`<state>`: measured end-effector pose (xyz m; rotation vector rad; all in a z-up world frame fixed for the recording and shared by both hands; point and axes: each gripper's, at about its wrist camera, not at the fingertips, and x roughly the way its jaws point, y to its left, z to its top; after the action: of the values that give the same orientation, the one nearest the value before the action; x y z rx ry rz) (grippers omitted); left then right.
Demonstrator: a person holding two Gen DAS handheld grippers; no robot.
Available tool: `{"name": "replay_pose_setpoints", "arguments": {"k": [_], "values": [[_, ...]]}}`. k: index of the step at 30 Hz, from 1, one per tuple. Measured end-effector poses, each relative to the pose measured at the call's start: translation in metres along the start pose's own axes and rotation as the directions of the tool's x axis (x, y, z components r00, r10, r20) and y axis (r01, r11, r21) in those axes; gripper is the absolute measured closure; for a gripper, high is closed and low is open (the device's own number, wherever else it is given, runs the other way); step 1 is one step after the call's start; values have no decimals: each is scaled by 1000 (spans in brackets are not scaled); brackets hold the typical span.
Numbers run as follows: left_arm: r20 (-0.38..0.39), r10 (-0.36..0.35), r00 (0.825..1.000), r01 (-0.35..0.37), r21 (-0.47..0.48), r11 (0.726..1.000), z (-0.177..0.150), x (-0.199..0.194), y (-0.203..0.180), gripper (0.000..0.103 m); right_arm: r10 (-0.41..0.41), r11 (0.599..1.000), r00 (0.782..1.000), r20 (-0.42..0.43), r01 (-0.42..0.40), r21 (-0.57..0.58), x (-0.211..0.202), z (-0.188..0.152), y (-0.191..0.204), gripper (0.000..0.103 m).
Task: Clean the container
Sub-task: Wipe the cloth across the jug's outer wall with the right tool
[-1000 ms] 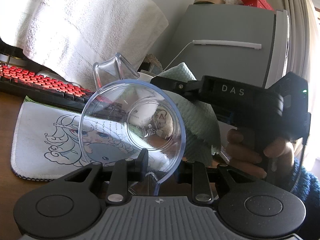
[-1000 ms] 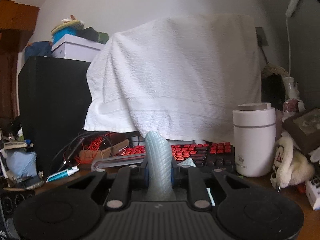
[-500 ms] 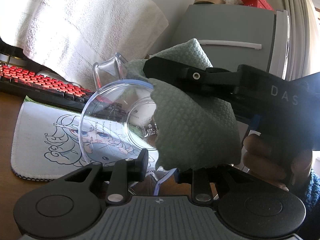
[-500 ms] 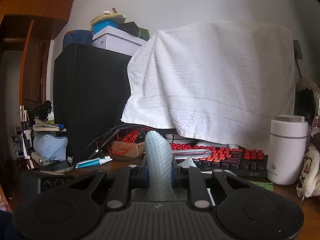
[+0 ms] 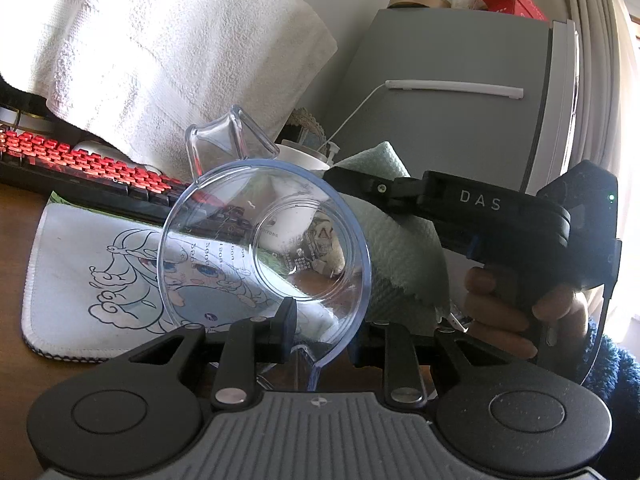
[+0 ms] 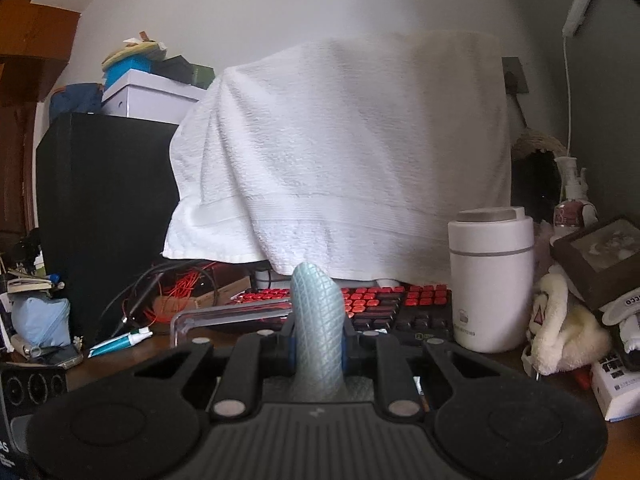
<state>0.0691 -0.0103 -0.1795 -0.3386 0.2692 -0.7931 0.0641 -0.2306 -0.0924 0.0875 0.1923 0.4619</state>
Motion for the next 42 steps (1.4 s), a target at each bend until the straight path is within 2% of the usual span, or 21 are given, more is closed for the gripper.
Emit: {"name": "replay_pose_setpoints", "arguments": {"k": [3,9,12,17,19,25,30,35,40,42], "values": [[1,0,1000,0,-1,1000,0,0,0,77,14,1000,1000,-1,-14,-19,0,-1,11,85],[2,0,1000,0,-4,1000,0,1,0,77,176,981,984,-8,-176,-82,-7,-7,44,85],[2,0,1000,0,-5,1000,0,1,0,77,208,972,978,-3,-207,-114,-9,-9,55,83],[1,0,1000,0,-3,1000,0,0,0,77,198,972,980,-1,-196,-128,-8,-6,49,87],[1,0,1000,0,-3,1000,0,0,0,77,162,980,987,4,-161,-120,-6,-4,42,87],[0,0,1000,0,-1,1000,0,0,0,77,67,998,998,14,-67,1,-3,-2,3,88],[1,0,1000,0,-1,1000,0,1,0,77,3,994,1000,-4,-3,111,0,-1,-18,85],[1,0,1000,0,2,1000,-1,1,0,77,-13,998,1000,-11,14,54,2,2,-3,85],[1,0,1000,0,5,1000,-2,1,-1,77,157,988,986,-61,-157,-2,7,6,30,85],[1,0,1000,0,4,1000,-2,1,-1,77,193,979,977,-89,-198,-52,9,9,47,85]]}}
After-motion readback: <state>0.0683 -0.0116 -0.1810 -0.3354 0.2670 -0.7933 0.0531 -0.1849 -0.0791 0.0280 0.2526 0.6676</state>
